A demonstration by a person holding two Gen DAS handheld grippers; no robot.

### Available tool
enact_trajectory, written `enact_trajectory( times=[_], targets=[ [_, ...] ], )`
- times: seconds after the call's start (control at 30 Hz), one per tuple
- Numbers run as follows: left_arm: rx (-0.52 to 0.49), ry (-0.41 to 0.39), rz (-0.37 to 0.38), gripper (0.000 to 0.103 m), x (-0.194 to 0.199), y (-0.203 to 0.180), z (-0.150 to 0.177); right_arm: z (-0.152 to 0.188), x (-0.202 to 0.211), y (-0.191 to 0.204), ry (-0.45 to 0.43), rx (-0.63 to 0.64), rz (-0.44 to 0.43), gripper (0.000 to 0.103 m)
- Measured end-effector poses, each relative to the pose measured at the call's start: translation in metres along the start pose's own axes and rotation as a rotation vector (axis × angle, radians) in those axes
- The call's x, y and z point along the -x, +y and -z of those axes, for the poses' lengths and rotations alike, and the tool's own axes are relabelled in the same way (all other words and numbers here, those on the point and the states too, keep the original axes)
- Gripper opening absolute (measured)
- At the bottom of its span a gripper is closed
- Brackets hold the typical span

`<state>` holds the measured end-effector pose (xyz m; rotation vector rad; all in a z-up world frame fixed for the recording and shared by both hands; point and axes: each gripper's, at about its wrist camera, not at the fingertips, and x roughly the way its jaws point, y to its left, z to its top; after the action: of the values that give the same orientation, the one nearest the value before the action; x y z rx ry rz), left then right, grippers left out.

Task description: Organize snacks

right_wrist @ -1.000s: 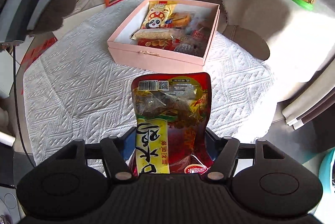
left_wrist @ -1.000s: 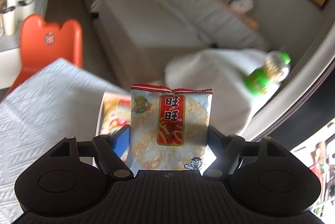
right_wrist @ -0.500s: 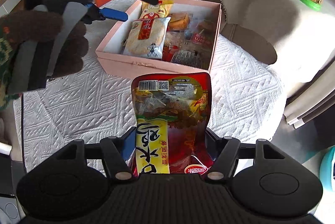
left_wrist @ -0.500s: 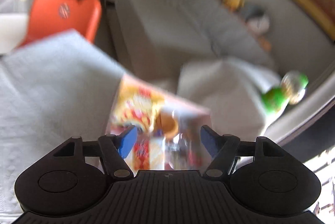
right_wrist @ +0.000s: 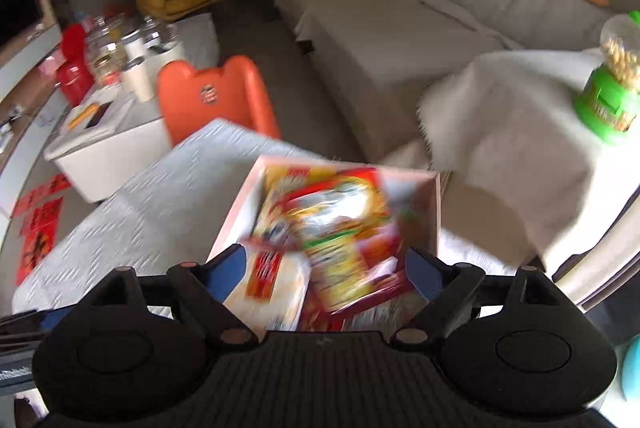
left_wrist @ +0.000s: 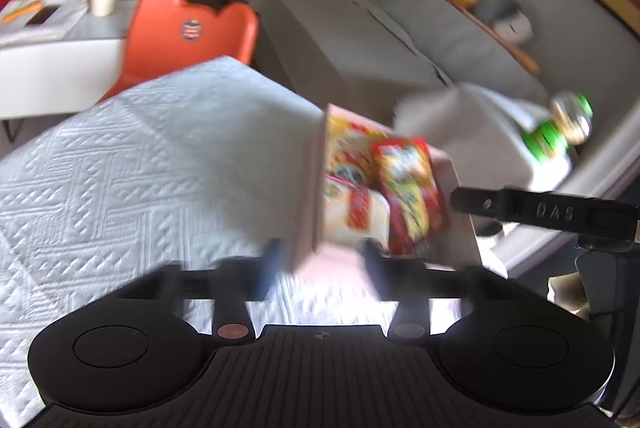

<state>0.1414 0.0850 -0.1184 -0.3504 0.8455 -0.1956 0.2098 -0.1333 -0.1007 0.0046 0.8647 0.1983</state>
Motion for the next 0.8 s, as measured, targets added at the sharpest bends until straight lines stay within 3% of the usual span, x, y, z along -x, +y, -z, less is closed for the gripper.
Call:
enact_trajectory(
  times=[0.2,0.3,0.37,0.47,0.8],
  targets=[
    [-0.097,0.099,-0.080,0.014,0.030,-0.047,0.013,0.033,0.040,0.014,0.139,0.064,0.069,0.088],
    [-0.133,0.123,-0.148,0.014,0.037,-0.067,0.013,0.039,0.050,0.009,0.199,0.021,0.118,0.088],
    [-0.147,0.142,-0.197,0.014,0.038,-0.077,0.012,0.041,0.054,0.002,0.242,-0.021,0.089,0.088],
    [-0.152,0.169,-0.196,0.014,0.033,-0.086,0.013,0.046,0.058,-0.008,0.283,-0.069,0.048,0.088],
    [-0.169,0.219,-0.191,0.014,0.023,-0.103,0.017,0.049,0.065,-0.015,0.295,-0.058,0.024,0.088]
  ],
)
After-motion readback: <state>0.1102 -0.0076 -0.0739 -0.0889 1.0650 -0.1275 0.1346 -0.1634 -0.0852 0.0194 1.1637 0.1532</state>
